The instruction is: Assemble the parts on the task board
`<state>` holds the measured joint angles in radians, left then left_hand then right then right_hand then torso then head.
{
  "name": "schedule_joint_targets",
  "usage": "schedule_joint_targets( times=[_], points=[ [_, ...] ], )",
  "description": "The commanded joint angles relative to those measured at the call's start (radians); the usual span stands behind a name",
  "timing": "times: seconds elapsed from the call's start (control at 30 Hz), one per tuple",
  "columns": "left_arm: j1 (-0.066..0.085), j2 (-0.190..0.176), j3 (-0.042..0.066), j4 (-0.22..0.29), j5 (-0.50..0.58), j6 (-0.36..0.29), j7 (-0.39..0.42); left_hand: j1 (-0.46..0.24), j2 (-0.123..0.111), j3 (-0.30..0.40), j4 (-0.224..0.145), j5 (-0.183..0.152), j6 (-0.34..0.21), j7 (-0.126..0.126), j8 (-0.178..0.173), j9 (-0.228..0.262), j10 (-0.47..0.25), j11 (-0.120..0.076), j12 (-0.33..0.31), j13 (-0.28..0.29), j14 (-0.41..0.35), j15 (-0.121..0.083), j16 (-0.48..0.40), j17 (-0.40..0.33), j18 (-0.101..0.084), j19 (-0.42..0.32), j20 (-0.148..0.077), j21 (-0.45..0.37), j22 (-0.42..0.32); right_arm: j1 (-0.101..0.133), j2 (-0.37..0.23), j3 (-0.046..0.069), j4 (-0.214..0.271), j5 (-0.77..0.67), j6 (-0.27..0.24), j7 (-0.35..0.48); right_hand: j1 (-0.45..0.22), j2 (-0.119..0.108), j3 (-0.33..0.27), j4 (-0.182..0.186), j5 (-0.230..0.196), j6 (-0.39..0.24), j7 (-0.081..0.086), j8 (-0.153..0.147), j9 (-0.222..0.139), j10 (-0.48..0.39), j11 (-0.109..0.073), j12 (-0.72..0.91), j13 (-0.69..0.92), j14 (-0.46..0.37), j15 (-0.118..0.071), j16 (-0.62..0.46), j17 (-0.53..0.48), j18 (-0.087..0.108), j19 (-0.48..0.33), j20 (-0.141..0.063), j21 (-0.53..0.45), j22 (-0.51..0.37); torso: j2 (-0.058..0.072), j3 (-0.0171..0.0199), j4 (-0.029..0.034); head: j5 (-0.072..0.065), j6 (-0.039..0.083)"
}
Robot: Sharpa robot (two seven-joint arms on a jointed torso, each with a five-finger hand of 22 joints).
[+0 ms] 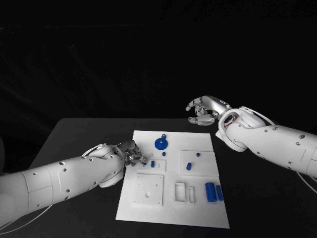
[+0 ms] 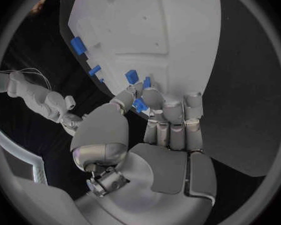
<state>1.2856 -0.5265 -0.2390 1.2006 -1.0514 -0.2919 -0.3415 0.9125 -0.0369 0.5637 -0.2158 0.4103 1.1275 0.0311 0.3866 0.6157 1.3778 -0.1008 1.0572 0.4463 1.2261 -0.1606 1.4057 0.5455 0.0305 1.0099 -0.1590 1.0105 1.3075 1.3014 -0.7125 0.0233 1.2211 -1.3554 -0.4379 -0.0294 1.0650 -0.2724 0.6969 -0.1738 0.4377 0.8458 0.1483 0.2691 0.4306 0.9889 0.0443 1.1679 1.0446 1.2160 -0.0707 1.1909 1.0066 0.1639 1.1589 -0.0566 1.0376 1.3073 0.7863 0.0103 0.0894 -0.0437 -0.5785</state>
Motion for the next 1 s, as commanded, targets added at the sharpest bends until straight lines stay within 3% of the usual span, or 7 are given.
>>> schedule_joint_targets(
  times=[0.03,1.0],
  points=[
    [-0.002,0.000,-0.001,-0.003,-0.028,0.014,-0.003,0.001,0.012,0.041,-0.038,0.006,0.089,-0.060,0.080,0.208,0.031,-0.037,0.006,0.001,0.044,-0.048,0.006,0.002,0.019,0.008,-0.118,0.007,0.021,-0.001,0.000,0.000,0.002,-0.002,0.005,0.009,-0.010,-0.001,-0.001,0.003,0.005,0.003,0.010,0.004,-0.001,-0.009,0.001,0.006,-0.002,0.000,0.006,-0.003,-0.002,0.098,0.009,-0.001,-0.004,0.017,-0.001,-0.0003,0.0009,0.000,-0.001],
    [-0.005,-0.011,-0.001,0.011,-0.030,0.057,-0.016,-0.003,0.014,0.042,-0.044,0.022,0.090,-0.062,0.085,0.213,0.030,-0.039,0.014,0.003,0.045,-0.047,0.012,0.003,0.020,0.008,-0.117,0.012,0.021,-0.002,-0.002,0.000,0.003,-0.002,0.005,0.009,-0.011,0.000,-0.001,0.002,0.008,0.003,0.010,0.004,-0.002,-0.009,0.001,0.007,-0.002,0.000,0.006,-0.003,-0.002,0.098,0.009,-0.001,-0.004,0.017,-0.001,-0.0003,0.0012,-0.001,-0.005]
  ],
)
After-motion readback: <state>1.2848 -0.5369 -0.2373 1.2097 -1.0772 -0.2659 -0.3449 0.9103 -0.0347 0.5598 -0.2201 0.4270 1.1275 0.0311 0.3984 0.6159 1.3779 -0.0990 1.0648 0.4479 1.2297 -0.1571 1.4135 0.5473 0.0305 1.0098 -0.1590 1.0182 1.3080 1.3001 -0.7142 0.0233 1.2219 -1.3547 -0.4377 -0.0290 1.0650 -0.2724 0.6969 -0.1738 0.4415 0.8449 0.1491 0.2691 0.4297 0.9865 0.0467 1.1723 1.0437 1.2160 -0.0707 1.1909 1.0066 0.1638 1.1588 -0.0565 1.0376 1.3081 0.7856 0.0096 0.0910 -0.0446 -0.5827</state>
